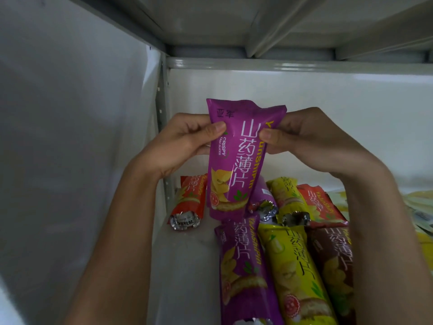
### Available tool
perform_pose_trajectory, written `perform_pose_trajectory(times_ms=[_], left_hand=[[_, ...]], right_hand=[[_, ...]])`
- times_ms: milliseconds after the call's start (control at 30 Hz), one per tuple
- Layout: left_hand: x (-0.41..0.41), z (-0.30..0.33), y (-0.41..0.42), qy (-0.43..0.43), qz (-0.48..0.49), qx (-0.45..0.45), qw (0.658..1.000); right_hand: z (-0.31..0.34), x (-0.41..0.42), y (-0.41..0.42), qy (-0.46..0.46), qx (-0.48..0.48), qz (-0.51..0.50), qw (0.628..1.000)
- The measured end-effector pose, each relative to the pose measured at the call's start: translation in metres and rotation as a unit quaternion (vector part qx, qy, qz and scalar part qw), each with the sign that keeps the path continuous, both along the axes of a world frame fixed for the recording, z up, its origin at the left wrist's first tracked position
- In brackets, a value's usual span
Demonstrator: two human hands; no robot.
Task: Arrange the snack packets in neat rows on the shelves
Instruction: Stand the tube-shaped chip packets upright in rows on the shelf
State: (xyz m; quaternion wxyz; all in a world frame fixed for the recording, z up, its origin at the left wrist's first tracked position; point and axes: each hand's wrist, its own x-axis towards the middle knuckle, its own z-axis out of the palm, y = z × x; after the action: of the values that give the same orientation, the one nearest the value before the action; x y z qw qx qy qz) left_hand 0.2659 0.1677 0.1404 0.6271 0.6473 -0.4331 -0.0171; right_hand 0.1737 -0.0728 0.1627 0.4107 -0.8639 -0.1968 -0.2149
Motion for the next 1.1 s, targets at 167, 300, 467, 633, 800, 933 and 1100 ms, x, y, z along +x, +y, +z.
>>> perform_pose_trajectory(times_ms=[167, 300, 467, 633, 800, 933, 1100], left_hand=[[0.003, -0.002, 0.001, -0.024, 0.025, 0.013, 0.999], [0.004, -0.004, -0.002, -0.019, 0.019, 0.019, 0.999], [0.001, -0.003, -0.008, 0.025, -0.025, 0.033, 0.999], [0.002, -0.003, -0.01, -0.006, -0.005, -0.004, 1.0], [-0.001, -0.001, -0.008, -0.04, 0.016, -0.024, 0.999], [0.0, -0.002, -0.006, 0.004, -0.033, -0.023, 0.999], [-0.004, 0.002, -0.015, 0.045, -0.042, -0.006, 0.998]], right_hand=[[-0.002, -0.001, -0.001, 0.016, -0.019, -0.007, 1.0], [-0.003, 0.001, -0.002, -0.009, -0.049, -0.038, 0.998], [-0.003, 0.005, -0.007, -0.028, -0.051, -0.06, 0.997], [-0.001, 0.002, -0.008, -0.015, -0.048, -0.049, 0.998], [-0.001, -0.002, -0.003, -0.022, 0.009, 0.023, 0.999], [0.0, 0.0, 0.002, -0.062, 0.078, 0.05, 0.994], [0.001, 0.003, 0.002, -0.085, 0.053, 0.014, 0.995]])
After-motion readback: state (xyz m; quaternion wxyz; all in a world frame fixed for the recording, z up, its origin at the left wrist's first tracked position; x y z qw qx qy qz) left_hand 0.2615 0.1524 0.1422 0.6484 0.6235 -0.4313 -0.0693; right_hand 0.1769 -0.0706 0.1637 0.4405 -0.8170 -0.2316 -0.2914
